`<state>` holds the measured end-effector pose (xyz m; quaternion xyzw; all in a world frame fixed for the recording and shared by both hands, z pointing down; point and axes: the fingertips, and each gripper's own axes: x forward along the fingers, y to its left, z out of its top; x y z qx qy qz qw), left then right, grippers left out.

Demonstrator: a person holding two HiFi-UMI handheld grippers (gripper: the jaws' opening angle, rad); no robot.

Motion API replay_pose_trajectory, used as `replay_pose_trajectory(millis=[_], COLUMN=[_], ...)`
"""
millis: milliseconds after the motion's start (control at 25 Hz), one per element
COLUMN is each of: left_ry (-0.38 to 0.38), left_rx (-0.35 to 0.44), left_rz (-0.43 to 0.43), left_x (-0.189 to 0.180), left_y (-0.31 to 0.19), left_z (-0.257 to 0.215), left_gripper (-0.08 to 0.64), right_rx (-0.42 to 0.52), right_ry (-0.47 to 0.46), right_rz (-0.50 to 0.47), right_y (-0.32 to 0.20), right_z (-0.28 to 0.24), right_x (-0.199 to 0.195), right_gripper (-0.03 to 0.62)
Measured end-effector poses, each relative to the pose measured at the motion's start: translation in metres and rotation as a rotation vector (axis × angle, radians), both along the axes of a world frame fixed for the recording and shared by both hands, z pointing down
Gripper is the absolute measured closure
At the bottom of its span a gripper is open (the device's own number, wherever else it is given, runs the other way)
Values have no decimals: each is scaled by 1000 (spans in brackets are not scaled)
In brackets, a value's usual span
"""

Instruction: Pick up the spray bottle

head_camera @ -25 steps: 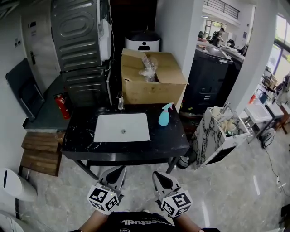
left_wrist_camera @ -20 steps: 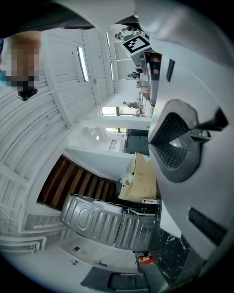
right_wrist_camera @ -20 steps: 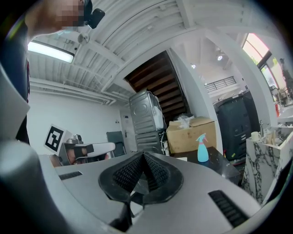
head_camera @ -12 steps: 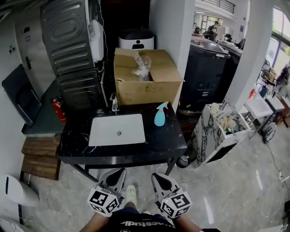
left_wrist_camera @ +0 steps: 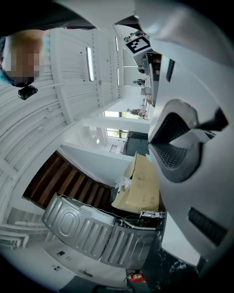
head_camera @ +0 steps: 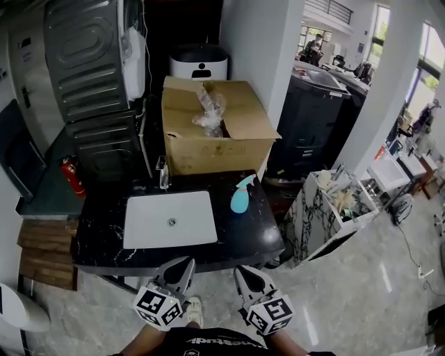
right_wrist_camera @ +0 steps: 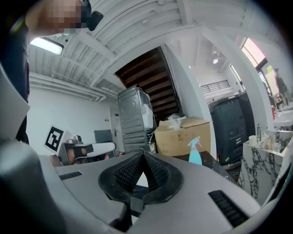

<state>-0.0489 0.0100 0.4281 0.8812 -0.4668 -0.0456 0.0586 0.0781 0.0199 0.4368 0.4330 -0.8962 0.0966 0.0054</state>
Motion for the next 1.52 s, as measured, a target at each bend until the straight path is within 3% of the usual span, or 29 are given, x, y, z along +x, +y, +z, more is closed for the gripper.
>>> replay_pose_trajectory(millis=[400, 840, 1080, 1520], left_ry=[15, 24, 32, 9], left_rx=[27, 33, -9, -38], left_rz=[57, 130, 133, 101], left_x=[-37, -54, -48, -9], left_y=[-111, -192, -220, -266], left_z=[-22, -20, -6, 7], left_gripper=[545, 546, 545, 546], right_rx=[21, 25, -13, -7], right_ry=[21, 25, 58, 99], right_rz=[80, 194, 223, 193], right_y=[-107, -177, -203, -260], right_z=[-24, -24, -15, 4], right_x=[-32, -38, -25, 14], right_gripper=[555, 555, 555, 552])
